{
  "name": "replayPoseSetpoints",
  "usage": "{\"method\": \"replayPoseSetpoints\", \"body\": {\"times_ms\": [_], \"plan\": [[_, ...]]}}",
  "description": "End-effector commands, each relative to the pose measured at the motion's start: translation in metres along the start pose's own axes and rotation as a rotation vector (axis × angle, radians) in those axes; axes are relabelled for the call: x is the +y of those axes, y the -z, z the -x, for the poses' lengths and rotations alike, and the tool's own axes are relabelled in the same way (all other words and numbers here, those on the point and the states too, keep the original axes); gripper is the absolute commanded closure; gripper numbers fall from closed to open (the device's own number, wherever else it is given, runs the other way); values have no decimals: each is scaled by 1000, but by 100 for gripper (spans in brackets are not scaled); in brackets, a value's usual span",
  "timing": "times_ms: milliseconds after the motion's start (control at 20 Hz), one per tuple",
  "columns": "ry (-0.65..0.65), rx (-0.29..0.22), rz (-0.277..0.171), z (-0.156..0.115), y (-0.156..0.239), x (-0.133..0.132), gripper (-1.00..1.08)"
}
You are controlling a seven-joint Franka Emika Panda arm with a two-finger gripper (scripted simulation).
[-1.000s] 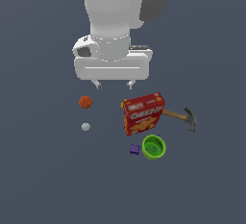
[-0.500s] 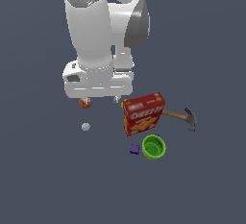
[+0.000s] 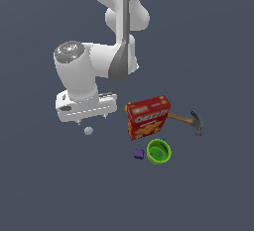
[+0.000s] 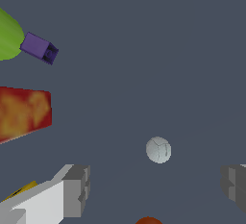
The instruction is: Pick up a designated object from a clutter of objects.
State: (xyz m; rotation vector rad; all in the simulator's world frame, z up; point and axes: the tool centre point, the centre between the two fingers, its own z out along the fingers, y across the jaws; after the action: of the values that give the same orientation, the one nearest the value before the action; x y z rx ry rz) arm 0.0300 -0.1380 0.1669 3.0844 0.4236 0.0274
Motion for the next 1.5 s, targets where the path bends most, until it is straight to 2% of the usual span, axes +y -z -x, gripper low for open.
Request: {"method": "replayPoseSetpoints", "body": {"times_ms": [0, 300, 600, 1100, 1450], "plan": [[44, -5, -4, 8, -24, 12, -92], [122, -11, -18, 24, -66, 32, -92], [166, -11, -28, 34, -90, 41, -92], [174, -12, -31, 37, -101, 42, -92], [177, -11, -31, 39, -133, 41, -92]]}}
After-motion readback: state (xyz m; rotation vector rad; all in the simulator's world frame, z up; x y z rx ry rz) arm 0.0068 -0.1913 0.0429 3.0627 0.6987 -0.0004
